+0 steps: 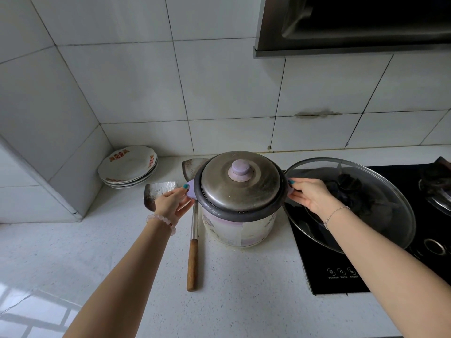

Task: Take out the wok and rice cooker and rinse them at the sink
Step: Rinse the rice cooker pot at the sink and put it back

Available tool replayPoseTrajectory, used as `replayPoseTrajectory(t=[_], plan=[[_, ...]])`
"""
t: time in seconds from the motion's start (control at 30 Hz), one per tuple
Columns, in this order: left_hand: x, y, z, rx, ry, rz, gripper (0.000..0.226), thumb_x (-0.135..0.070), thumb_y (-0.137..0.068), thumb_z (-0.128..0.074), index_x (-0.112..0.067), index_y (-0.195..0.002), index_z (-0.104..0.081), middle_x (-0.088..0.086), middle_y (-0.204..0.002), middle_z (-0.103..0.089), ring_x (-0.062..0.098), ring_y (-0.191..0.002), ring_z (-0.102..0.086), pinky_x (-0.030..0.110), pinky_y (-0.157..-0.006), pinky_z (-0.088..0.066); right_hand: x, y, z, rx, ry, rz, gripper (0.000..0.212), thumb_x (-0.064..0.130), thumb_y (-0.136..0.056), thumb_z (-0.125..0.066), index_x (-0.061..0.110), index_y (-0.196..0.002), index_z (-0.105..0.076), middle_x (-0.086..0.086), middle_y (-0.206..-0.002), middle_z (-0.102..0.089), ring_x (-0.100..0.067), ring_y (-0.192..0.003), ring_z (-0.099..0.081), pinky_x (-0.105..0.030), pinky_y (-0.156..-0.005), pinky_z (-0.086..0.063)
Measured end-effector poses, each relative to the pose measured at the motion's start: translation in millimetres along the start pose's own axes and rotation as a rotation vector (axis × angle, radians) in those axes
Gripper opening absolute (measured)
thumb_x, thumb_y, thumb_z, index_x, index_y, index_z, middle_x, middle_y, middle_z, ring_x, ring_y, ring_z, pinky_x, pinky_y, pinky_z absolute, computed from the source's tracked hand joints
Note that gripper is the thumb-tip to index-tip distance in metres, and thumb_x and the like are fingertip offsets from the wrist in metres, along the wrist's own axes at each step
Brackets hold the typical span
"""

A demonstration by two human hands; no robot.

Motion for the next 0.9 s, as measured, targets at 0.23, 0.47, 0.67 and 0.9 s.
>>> replayPoseTrajectory(t=[0.23, 0.47, 0.67, 0.9], plan=[[-2.8, -1.5, -1.5, -0.003, -0.058, -0.002, 0.003, -0.005, -0.088, -0.062, -0.002, -0.088, -0.060, 0.015, -0.087, -0.066, 0.020, -0.079, -0.066, 0.031, -0.074, -0.056, -0.9, -4.2, 0.6, -0.002, -0.005, 0.001, 0.034, -0.012, -0.092, -0.043, -0.007, -0.123, -0.056, -0.027, -0.120, -0.059, -0.030, -0.092, -0.060, -0.037, -0.079, -0.048], [-9.4, -5.1, -2.1, -0.015, -0.189, -0.080, 0.007, -0.003, -0.089, -0.059, 0.000, -0.096, -0.060, 0.017, -0.096, -0.065, 0.022, -0.086, -0.065, 0.030, -0.077, -0.055, 1.5, -5.8, 0.7, -0.009, 0.055, 0.053, 0.031, -0.008, -0.093, -0.046, -0.007, -0.122, -0.056, -0.026, -0.110, -0.062, -0.029, -0.086, -0.062, -0.033, -0.070, -0.051], [-16.8, -1.2, -7.8, -0.018, -0.330, -0.123, 0.014, -0.002, -0.092, -0.053, 0.001, -0.105, -0.058, 0.019, -0.100, -0.062, 0.026, -0.095, -0.062, 0.034, -0.087, -0.052, 3.4, -8.8, 1.0, -0.047, 0.115, 0.078, 0.026, -0.006, -0.092, -0.051, -0.005, -0.116, -0.061, -0.027, -0.112, -0.063, -0.036, -0.099, -0.063, -0.034, -0.067, -0.052], [-34.4, 5.1, -10.1, 0.016, -0.625, -0.278, 0.023, -0.005, -0.094, -0.051, 0.005, -0.114, -0.057, 0.022, -0.100, -0.061, 0.028, -0.089, -0.059, 0.031, -0.075, -0.051, 3.1, -6.5, 3.4, -0.051, 0.133, 0.094, 0.027, -0.004, -0.091, -0.054, -0.006, -0.117, -0.060, -0.027, -0.113, -0.062, -0.033, -0.094, -0.061, -0.035, -0.072, -0.051]])
Point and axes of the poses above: each hand's wrist, its own y-axis away from the middle knuckle, its own z-axis out of the back of the hand, x = y × z, the point moved 10 cm from there along -y, towards the middle knuckle
